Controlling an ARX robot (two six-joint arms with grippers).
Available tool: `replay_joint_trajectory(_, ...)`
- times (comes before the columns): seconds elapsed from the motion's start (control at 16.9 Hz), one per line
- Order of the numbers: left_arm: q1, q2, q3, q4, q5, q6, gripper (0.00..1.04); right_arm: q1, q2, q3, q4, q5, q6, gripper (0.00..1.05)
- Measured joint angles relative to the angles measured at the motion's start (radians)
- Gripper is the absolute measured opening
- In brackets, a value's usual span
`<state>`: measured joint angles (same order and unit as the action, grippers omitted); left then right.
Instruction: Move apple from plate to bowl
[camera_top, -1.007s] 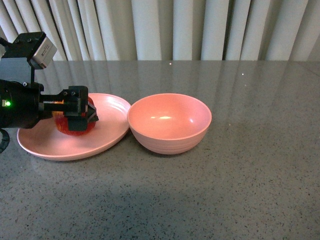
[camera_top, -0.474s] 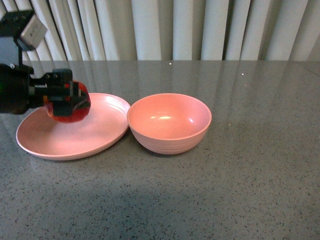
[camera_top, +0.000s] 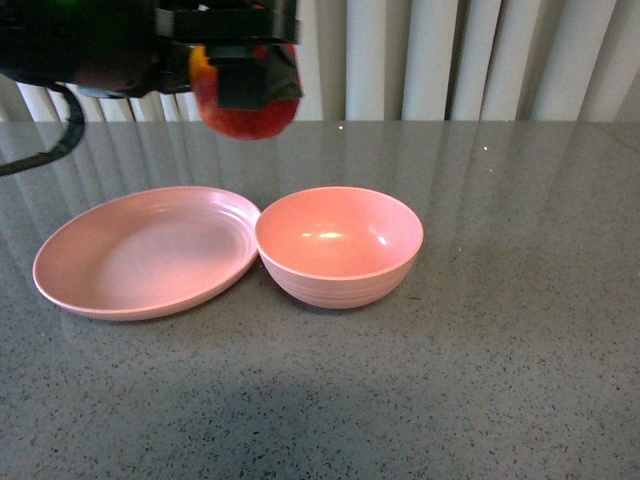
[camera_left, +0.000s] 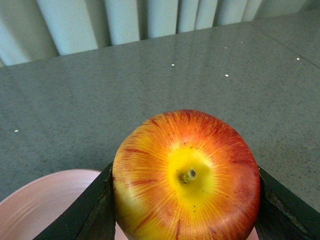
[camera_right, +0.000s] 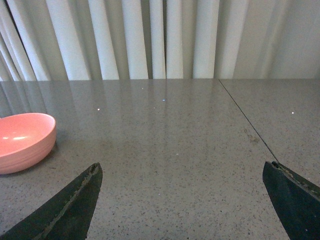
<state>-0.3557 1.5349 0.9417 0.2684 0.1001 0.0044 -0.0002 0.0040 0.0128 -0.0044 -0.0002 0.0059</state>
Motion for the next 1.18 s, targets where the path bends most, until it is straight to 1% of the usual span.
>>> replay_joint_trajectory(0.06,-0.050,0.045,0.024,-0.007,-0.019,-0.001,0.66,0.000,0.000,0.000,0.000,0.000,0.000,0.98)
replay_joint_trajectory(0.12,-0.078,0.079,0.039,-0.014,-0.024,-0.006,0.66,0.000,0.000,0.000,0.000,0.000,0.000,0.98)
replay_joint_trajectory(0.36,-0.134,0.182,0.092,-0.025,-0.050,-0.031,0.66,0.000,0.000,0.000,0.000,0.000,0.000,0.98)
replay_joint_trajectory(0.83,-0.148,0.304,0.136,-0.036,-0.066,-0.060,0.66,0.000,0.000,0.000,0.000,0.000,0.000,0.98)
replay_joint_trajectory(1.18,-0.148,0.331,0.139,-0.036,-0.066,-0.080,0.66,0.000,0.000,0.000,0.000,0.000,0.000,0.98)
